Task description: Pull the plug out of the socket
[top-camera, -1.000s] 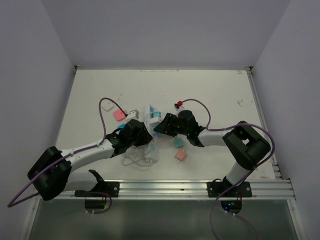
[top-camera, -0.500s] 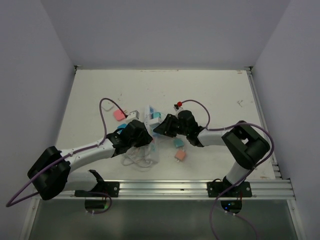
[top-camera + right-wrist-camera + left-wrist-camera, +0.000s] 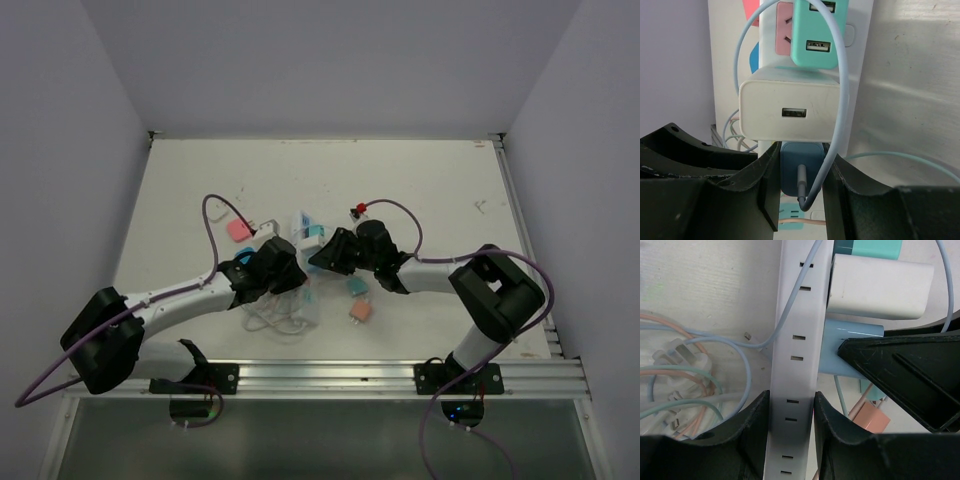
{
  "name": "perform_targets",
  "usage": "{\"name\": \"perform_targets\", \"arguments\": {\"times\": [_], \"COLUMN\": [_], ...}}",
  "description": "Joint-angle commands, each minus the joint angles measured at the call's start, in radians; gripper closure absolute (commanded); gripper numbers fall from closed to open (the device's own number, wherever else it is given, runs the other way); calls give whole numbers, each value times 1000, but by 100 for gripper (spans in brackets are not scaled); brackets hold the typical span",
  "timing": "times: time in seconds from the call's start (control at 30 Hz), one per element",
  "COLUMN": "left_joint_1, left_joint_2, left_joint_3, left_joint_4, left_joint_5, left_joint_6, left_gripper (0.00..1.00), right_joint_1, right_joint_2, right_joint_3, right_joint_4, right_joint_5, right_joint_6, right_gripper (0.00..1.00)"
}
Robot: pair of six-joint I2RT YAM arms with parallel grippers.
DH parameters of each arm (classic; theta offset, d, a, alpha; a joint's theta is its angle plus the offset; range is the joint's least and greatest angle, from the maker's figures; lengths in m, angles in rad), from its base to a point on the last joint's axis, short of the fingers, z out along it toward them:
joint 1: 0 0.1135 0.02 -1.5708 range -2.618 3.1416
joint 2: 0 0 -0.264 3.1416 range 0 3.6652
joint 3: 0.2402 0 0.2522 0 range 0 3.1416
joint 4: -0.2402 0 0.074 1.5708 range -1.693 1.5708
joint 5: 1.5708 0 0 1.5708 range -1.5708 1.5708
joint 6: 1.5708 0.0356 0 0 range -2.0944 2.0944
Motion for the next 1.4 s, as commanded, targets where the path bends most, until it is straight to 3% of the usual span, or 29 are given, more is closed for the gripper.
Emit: {"name": "perform_targets", "arguments": {"times": [0.0, 0.47, 0.7, 1.0, 1.27, 1.37], "left_joint_1": [40, 39, 40, 40, 40, 40], "left_joint_2": [51, 85, 19, -15, -17, -20], "left_joint_3": [-17, -9, -18, -25, -35, -48], "left_joint_4": [-195, -210, -86, -76, -63, -34], "left_joint_5": [-262, -268, -179, -162, -168, -157], "left_joint_6": [-23, -31, 104, 122, 100, 103], "left_gripper": [100, 100, 100, 100, 100, 100], "right_joint_1": [-16, -33, -99, -178, -190, -191], "right_joint_2": [-90, -120, -224, -370, -504, -514], "right_joint_3": [-1, -33, -18, 15, -85, -108], "right_joint_4": [26, -8, -303, -580, -609, -654], "right_joint_5": [-17, -13, 127, 246, 221, 207], "right_joint_6": [-6, -34, -158, -333, -371, -386], "right_gripper": [100, 100, 100, 100, 100, 90]}}
